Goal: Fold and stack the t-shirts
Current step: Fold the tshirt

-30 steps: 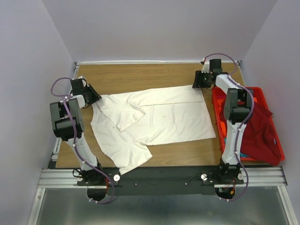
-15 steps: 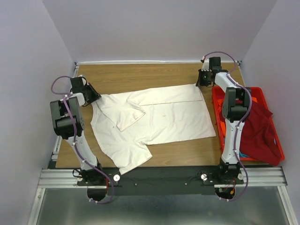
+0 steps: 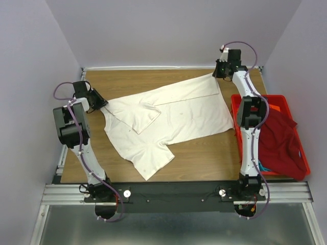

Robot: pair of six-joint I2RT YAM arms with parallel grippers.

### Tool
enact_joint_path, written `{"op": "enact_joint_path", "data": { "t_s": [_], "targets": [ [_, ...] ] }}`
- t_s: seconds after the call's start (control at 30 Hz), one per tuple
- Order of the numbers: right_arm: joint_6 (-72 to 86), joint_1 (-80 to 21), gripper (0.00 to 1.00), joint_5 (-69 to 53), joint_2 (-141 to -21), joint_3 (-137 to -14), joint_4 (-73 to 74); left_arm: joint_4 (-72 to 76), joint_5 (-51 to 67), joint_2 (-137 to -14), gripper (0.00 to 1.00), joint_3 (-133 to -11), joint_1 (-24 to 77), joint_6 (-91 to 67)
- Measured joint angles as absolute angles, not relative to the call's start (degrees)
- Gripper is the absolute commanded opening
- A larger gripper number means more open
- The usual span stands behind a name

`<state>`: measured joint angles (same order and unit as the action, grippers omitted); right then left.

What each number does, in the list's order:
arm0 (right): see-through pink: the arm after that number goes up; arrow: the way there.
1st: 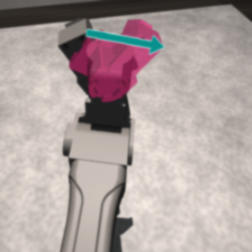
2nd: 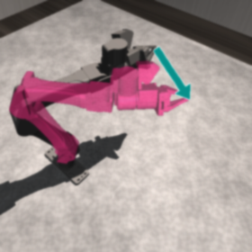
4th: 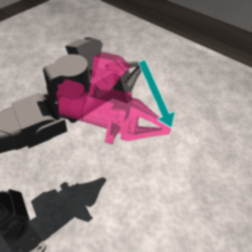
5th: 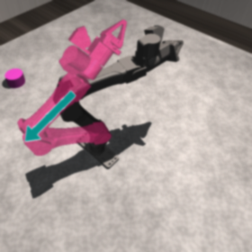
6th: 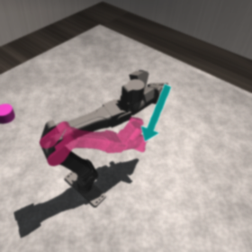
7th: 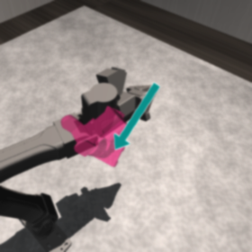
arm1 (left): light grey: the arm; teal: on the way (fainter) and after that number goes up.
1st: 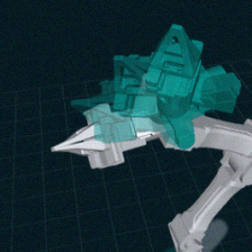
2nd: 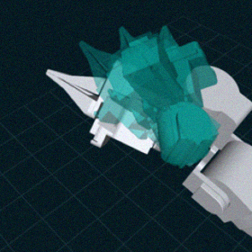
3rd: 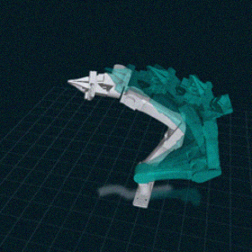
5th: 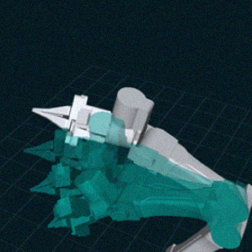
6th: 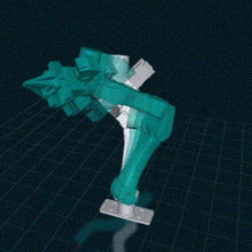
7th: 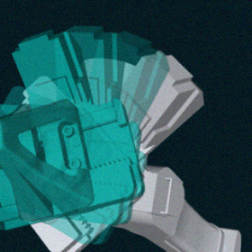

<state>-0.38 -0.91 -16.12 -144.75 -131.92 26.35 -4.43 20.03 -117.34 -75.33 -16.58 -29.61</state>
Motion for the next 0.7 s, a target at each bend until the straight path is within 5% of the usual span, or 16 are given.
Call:
{"op": "enact_joint_path", "data": {
  "t_s": [0.1, 0.13, 0.37, 0.53, 0.7],
  "targets": [
    [0.75, -1.17, 0.09, -15.44, -148.55, -137.95, 26.41, -4.4, 21.85, -117.34, 0.35, -75.29, -17.34, -29.56],
    [1.17, -1.19, 0.25, -15.14, -149.08, -139.22, 26.2, -4.43, 22.7, -117.32, 0.37, -75.33, -17.52, -29.58],
    [2.83, -1.41, 0.59, -11.07, -152.68, -140.09, 24.93, -6.31, 23.83, -116.01, 0.43, -79.13, -17.56, -29.36],
    [0.91, -1.26, 0.73, -10.2, -150.74, -137.67, 24.16, -7.14, 22.31, -111.87, 0.46, -82.61, -17.5, -26.33],
    [-7.38, -1.23, 0.77, -19.97, -137.99, -121.51, 23.64, -6.92, 18.76, -100.86, 0.47, -79.72, -15.66, -20.49]
  ]
}}
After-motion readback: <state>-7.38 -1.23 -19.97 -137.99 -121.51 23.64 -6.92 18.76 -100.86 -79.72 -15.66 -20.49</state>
